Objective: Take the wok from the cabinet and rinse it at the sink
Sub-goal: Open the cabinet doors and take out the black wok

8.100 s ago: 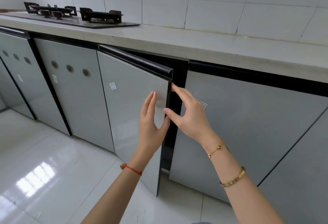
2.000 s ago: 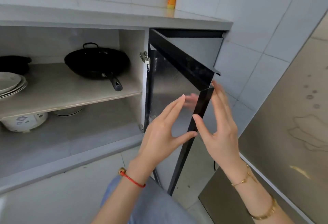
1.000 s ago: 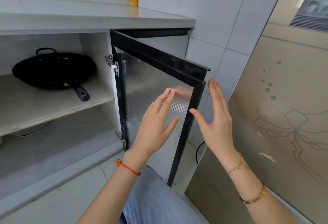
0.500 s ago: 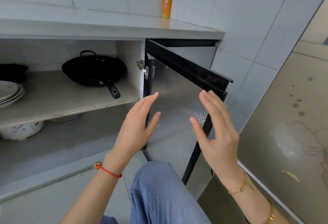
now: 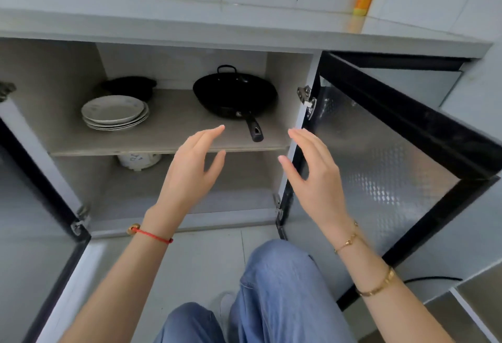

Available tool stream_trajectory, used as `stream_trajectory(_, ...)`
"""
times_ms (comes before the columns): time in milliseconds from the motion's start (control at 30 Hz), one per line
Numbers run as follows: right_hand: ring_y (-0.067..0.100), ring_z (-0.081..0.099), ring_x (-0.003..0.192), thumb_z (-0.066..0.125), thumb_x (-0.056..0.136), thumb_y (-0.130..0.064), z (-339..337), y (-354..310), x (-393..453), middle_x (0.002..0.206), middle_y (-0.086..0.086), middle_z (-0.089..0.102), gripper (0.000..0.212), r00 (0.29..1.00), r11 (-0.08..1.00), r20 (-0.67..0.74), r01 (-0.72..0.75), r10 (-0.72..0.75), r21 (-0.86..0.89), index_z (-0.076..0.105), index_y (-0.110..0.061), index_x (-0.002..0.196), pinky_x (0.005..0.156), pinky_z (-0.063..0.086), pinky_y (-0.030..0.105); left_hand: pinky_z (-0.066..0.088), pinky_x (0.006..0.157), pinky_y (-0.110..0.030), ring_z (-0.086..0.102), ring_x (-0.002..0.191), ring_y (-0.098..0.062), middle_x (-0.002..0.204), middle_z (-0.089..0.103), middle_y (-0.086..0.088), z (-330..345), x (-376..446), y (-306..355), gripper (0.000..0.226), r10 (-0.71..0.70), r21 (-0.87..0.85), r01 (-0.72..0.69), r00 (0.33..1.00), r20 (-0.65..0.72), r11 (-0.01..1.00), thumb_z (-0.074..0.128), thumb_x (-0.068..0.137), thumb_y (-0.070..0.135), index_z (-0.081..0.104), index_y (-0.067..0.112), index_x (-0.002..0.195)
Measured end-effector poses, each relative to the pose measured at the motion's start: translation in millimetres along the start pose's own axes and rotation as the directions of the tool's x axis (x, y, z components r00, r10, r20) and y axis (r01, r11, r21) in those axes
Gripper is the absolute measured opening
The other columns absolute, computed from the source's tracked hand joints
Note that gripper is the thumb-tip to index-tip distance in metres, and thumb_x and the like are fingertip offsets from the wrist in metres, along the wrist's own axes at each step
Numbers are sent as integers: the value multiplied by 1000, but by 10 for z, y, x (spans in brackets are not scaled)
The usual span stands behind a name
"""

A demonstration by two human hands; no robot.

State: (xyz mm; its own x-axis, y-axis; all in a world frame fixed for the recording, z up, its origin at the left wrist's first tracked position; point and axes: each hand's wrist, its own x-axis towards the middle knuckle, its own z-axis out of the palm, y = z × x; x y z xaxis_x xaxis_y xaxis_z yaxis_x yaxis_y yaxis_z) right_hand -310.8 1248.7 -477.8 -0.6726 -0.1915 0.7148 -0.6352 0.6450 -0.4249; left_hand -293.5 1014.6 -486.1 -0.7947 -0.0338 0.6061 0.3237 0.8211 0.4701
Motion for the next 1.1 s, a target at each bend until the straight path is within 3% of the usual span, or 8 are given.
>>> stream_trajectory(167, 12, 43, 139, 61, 97, -29, 465, 211, 367, 142, 0, 54, 45, 995, 996, 66, -80, 77, 40, 54, -12, 138, 114, 26, 12, 36, 102, -24, 52, 124, -16, 133, 59, 2, 30, 240, -307, 44, -85, 43, 86, 996, -8, 995, 54, 97, 21, 50, 16, 140)
stream_trajectory(333, 12, 45, 135, 59, 97, -33, 958, 563, 755, 141, -1, 54, 47, 975, 984, 148, -173, 166, 35, 51, -13, 140, 113, 38, 30, 44, 103, -32, 55, 122, -17, 131, 60, 1, 283, 575, -681, 42, -129, 55, 129, 992, -7, 990, 55, 97, 22, 51, 15, 138)
stream_trajectory(433, 14, 44, 135, 57, 98, -35, 1239, 829, 996, 143, 0, 52, 51, 942, 963, 216, -269, 257, 28, 49, -12, 142, 113, 38, 32, 50, 96, -37, 56, 119, -17, 128, 61, 1, 578, 849, -885, 42, -178, 23, 178, 984, 8, 984, 55, 96, 24, 52, 15, 137)
stream_trajectory(567, 21, 46, 135, 59, 96, -36, 1566, 1167, 1364, 143, 6, 53, 54, 890, 924, 283, -381, 359, 28, 49, -9, 142, 110, 38, 33, 46, 99, -32, 57, 118, -16, 128, 62, 0, 1041, 1290, -1068, 41, -268, -39, 271, 960, 82, 962, 55, 96, 28, 54, 15, 136)
stream_trajectory(800, 30, 56, 120, 65, 90, -42, 2027, 1483, 1804, 131, 14, 58, 58, 784, 891, 444, -449, 432, -75, 54, -4, 133, 91, 45, 34, 38, 92, -14, 62, 116, -18, 122, 69, -6, 1705, 2060, -1261, 40, -463, -179, 539, 819, 338, 823, 56, 96, 34, 63, 10, 127)
stream_trajectory(900, 30, 63, 92, 69, 85, -40, 2211, 1559, 1853, 104, 13, 64, 40, 740, 867, 476, -486, 475, -110, 60, -4, 103, 68, 47, 33, 46, 103, -30, 65, 112, -21, 116, 72, -4, 1919, 2264, -1386, 35, -537, -244, 654, 739, 406, 716, 56, 93, 45, 71, 18, 110)
stream_trajectory(1000, 29, 62, 81, 69, 83, -34, 2349, 1589, 1885, 94, 14, 64, 36, 713, 836, 471, -538, 519, -108, 58, -2, 95, 60, 41, 30, 52, 98, -40, 69, 100, -22, 104, 75, -5, 2111, 2373, -1471, 25, -545, -277, 711, 684, 485, 646, 60, 90, 47, 71, 24, 92)
stream_trajectory(1100, 27, 59, 80, 66, 84, -29, 2416, 1577, 1924, 96, 13, 65, 34, 673, 795, 479, -599, 564, -95, 60, 0, 100, 51, 37, 27, 59, 79, -22, 70, 91, -16, 107, 73, -8, 2241, 2399, -1489, 30, -540, -378, 768, 636, 551, 517, 64, 92, 34, 70, 11, 109)
